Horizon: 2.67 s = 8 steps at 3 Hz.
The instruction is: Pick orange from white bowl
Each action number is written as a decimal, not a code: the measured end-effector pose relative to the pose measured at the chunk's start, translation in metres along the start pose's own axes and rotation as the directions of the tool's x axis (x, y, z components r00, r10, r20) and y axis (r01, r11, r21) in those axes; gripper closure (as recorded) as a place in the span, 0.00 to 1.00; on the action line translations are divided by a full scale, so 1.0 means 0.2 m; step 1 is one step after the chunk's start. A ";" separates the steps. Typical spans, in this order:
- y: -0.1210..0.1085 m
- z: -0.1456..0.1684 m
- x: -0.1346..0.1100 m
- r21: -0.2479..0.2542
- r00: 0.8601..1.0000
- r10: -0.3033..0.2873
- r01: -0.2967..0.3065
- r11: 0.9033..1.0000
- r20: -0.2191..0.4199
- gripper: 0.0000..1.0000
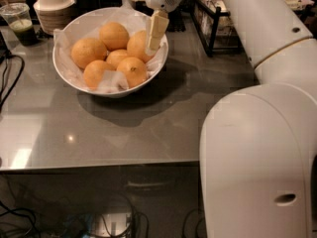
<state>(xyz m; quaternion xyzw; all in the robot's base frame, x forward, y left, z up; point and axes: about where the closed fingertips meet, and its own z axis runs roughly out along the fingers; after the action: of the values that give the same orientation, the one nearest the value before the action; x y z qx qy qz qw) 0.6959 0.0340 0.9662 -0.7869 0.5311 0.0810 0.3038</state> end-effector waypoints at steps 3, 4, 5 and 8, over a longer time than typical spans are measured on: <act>0.09 0.12 0.16 0.016 0.994 0.108 -0.108 0.994 0.004 0.00; 0.07 0.11 0.15 0.045 0.994 0.105 -0.105 0.993 0.013 0.00; 0.01 -0.04 0.06 0.147 0.999 0.052 -0.054 0.988 0.016 0.00; -0.09 -0.29 -0.13 0.286 0.999 -0.053 0.050 0.957 0.002 0.19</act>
Offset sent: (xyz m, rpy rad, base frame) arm -0.0102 -0.0322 -0.0511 0.0330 0.0707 -0.1275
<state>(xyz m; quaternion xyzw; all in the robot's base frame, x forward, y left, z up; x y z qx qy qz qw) 0.6890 0.0267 1.0305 -0.7478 0.5152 -0.0009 0.4188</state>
